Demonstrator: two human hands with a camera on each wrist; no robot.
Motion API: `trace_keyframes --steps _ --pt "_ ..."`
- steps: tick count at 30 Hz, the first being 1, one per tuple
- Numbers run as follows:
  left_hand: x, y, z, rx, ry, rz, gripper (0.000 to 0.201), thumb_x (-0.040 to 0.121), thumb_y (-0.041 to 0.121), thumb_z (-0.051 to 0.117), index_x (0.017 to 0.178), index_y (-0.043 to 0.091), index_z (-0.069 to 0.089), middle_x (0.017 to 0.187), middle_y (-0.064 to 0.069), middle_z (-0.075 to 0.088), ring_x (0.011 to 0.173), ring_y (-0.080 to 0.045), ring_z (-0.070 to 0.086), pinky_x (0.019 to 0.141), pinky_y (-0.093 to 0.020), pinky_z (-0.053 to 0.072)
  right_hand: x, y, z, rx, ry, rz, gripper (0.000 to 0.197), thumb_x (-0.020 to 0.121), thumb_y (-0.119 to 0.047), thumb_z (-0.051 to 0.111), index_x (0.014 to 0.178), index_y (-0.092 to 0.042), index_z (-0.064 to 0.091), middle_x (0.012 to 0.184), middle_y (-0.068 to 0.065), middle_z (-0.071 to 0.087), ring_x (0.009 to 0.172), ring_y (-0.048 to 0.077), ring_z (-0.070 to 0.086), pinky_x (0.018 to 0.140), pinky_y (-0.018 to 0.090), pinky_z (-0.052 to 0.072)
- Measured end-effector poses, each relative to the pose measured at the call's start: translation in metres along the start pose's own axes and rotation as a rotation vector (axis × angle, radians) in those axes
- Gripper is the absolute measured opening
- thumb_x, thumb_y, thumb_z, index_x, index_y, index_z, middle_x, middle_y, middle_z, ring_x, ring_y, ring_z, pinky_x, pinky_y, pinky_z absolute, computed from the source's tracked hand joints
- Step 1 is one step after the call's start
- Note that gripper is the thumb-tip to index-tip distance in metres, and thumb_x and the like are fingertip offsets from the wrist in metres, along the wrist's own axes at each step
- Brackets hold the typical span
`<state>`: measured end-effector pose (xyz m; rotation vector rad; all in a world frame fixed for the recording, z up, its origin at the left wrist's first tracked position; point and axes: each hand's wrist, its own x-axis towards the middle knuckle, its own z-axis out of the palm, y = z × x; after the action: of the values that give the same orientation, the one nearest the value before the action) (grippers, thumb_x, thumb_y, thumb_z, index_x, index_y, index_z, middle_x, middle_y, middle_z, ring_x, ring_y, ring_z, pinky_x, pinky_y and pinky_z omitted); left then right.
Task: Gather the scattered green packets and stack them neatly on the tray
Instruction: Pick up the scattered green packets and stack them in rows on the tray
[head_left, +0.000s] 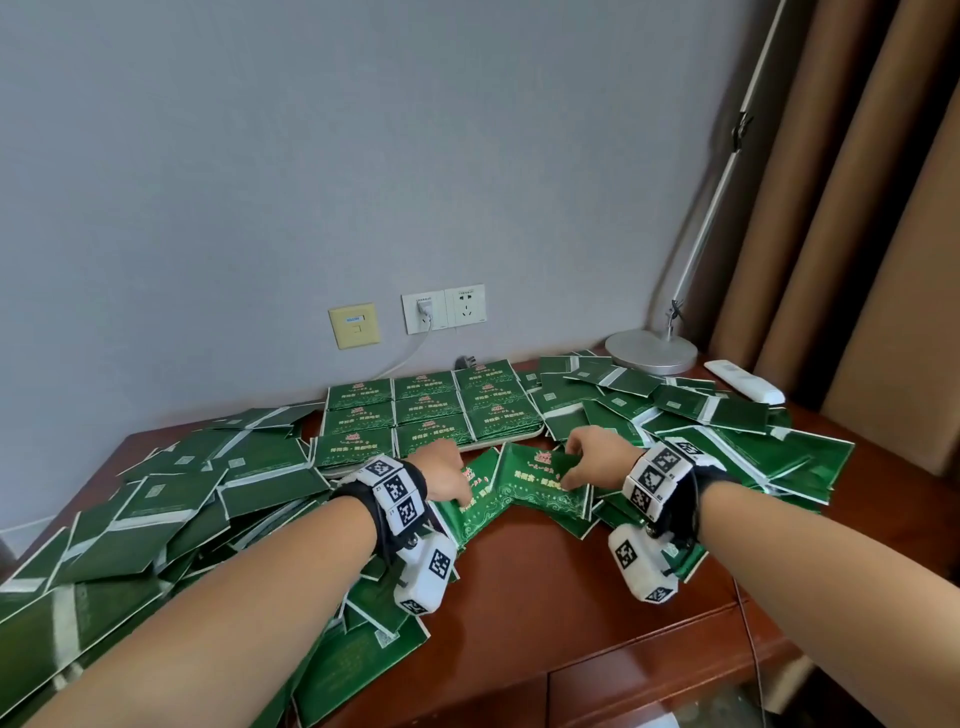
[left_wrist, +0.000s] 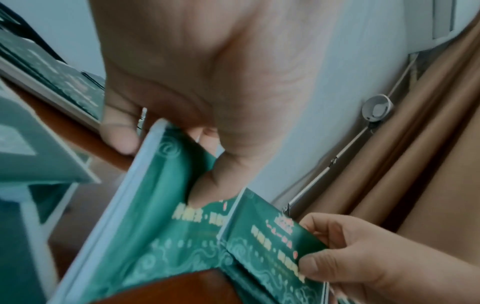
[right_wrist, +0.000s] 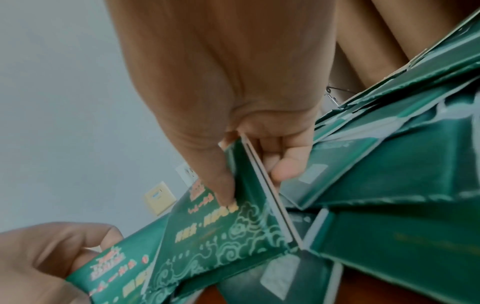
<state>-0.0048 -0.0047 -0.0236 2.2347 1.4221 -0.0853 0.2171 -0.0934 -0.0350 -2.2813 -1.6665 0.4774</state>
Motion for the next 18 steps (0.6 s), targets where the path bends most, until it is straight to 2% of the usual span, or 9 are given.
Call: trace_keyframes --steps 2,3,5,6,8,9,10,14,18 --pt "-0.002 -0.001 -0.011 -0.102 0.025 0.017 0.025 0.08 0.006 0.07 0.099 0.009 0.055 0.093 -0.001 0.05 0.063 -0.016 0.049 0.047 -0.023 0.04 0.008 -0.003 -0.007 0.103 0.027 -0.01 0.041 0.074 -0.023 0.081 0.106 -0.018 0.056 0.109 0.003 0.062 0.088 0.019 0.062 0.072 0.031 0.054" --pt "-0.001 -0.002 -0.017 -0.155 0.048 0.021 0.035 0.081 0.005 0.069 0.113 0.007 0.054 0.097 -0.002 0.053 0.063 -0.015 0.051 0.043 -0.021 0.041 0.012 -0.005 -0.01 0.165 0.043 -0.015 0.038 0.075 -0.02 0.08 0.104 -0.019 0.055 0.105 0.005 0.063 0.083 0.019 0.065 0.067 0.032 0.056" --pt "0.003 -0.004 -0.031 -0.251 0.128 0.029 0.042 0.082 0.005 0.069 0.121 0.008 0.054 0.097 -0.002 0.053 0.065 -0.014 0.052 0.04 -0.022 0.041 0.021 -0.012 -0.019 0.276 0.088 -0.034 0.034 0.078 -0.014 0.077 0.105 -0.017 0.056 0.094 0.004 0.064 0.07 0.018 0.066 0.057 0.03 0.055" --pt "0.004 -0.006 -0.037 -0.286 0.163 0.03 0.042 0.081 0.005 0.07 0.121 0.009 0.056 0.099 -0.003 0.055 0.071 -0.017 0.055 0.046 -0.023 0.044 0.026 -0.015 -0.023 0.314 0.116 -0.05 0.033 0.08 -0.013 0.075 0.107 -0.016 0.057 0.09 0.003 0.064 0.066 0.016 0.065 0.055 0.029 0.053" --pt "0.012 -0.011 -0.05 -0.377 0.218 0.029 0.047 0.078 0.006 0.074 0.123 0.009 0.06 0.114 -0.012 0.061 0.094 -0.029 0.063 0.071 -0.031 0.054 0.037 -0.021 -0.031 0.38 0.171 -0.081 0.031 0.083 -0.011 0.072 0.11 -0.016 0.058 0.085 0.002 0.065 0.06 0.014 0.062 0.053 0.028 0.05" --pt "0.016 -0.015 -0.055 -0.407 0.241 0.023 0.051 0.076 0.006 0.076 0.125 0.009 0.06 0.122 -0.017 0.061 0.105 -0.034 0.062 0.083 -0.035 0.052 0.043 -0.025 -0.033 0.412 0.197 -0.095 0.03 0.084 -0.011 0.071 0.11 -0.016 0.058 0.087 0.002 0.065 0.059 0.014 0.061 0.053 0.028 0.05" --pt "0.02 -0.018 -0.059 -0.441 0.268 0.021 0.054 0.076 0.006 0.078 0.127 0.009 0.06 0.127 -0.018 0.059 0.111 -0.036 0.061 0.087 -0.037 0.052 0.048 -0.027 -0.035 0.434 0.23 -0.109 0.03 0.085 -0.01 0.07 0.111 -0.017 0.058 0.092 0.002 0.066 0.061 0.015 0.061 0.055 0.029 0.052" --pt "0.039 -0.031 -0.07 -0.723 0.302 -0.031 0.052 0.082 0.003 0.074 0.129 0.014 0.055 0.124 -0.006 0.049 0.099 -0.024 0.058 0.064 -0.039 0.06 0.073 -0.035 -0.038 0.652 0.256 -0.104 0.032 0.088 -0.007 0.065 0.116 -0.02 0.054 0.11 -0.001 0.055 0.076 0.026 0.064 0.048 0.032 0.055" --pt "0.061 -0.046 -0.074 -0.921 0.336 -0.106 0.046 0.088 0.005 0.07 0.13 0.015 0.052 0.124 -0.003 0.043 0.098 -0.024 0.055 0.06 -0.044 0.062 0.098 -0.036 -0.034 0.772 0.266 -0.099 0.034 0.089 -0.006 0.064 0.12 -0.019 0.055 0.109 -0.007 0.055 0.091 0.03 0.063 0.05 0.039 0.058"
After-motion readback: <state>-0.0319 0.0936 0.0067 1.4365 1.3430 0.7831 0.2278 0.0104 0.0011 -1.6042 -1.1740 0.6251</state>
